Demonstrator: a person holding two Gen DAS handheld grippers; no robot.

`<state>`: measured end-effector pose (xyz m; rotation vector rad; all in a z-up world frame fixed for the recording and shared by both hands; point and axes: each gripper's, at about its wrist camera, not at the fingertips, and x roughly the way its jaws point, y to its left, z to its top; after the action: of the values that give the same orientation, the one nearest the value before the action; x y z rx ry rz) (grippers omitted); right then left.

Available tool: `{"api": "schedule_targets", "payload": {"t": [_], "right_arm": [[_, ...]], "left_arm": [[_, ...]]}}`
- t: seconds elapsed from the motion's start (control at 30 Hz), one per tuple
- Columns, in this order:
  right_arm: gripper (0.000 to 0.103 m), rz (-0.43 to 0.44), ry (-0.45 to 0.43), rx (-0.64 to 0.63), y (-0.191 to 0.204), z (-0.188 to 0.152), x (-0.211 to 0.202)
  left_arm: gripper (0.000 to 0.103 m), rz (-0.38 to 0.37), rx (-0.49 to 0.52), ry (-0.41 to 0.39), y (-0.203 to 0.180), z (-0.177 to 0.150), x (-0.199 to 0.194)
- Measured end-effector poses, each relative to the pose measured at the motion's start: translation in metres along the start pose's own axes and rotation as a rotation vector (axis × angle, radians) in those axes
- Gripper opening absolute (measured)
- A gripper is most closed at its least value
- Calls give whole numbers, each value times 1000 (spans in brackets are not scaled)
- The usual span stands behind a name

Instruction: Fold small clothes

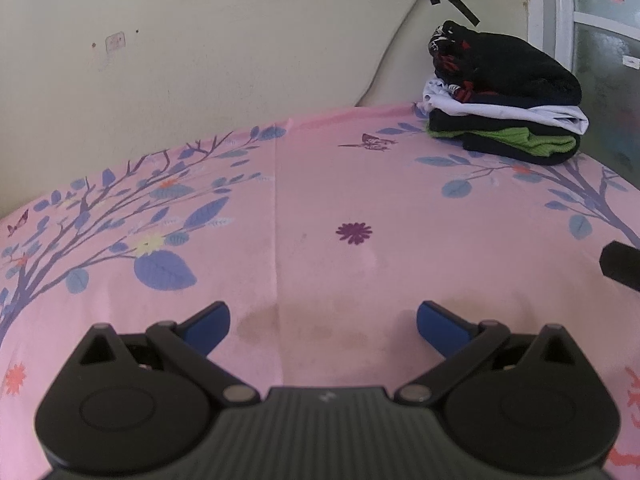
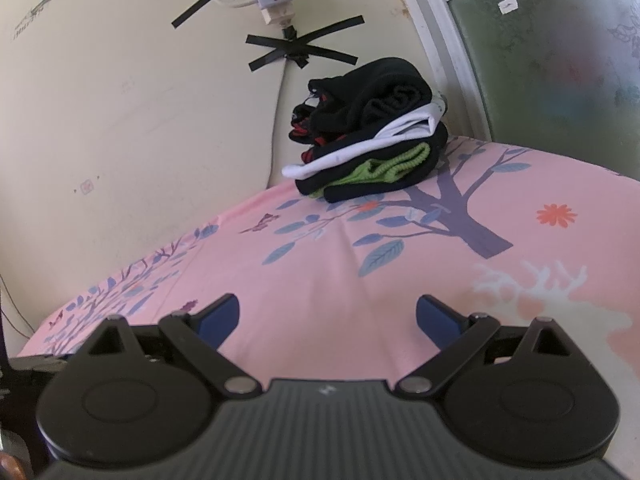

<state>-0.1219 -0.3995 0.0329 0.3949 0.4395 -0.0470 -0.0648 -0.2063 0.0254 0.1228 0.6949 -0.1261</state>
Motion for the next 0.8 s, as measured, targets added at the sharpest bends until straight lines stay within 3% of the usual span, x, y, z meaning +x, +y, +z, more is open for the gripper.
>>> {"api": "schedule_targets", "payload": {"t": [0.33, 0.8], "right_arm": [[91, 3, 2, -4, 1, 0, 0], [91, 5, 1, -7, 2, 0, -1]], "left_arm": [[103, 14, 97, -29, -14, -3, -5], [103, 4, 84, -20, -11, -3, -4]]}}
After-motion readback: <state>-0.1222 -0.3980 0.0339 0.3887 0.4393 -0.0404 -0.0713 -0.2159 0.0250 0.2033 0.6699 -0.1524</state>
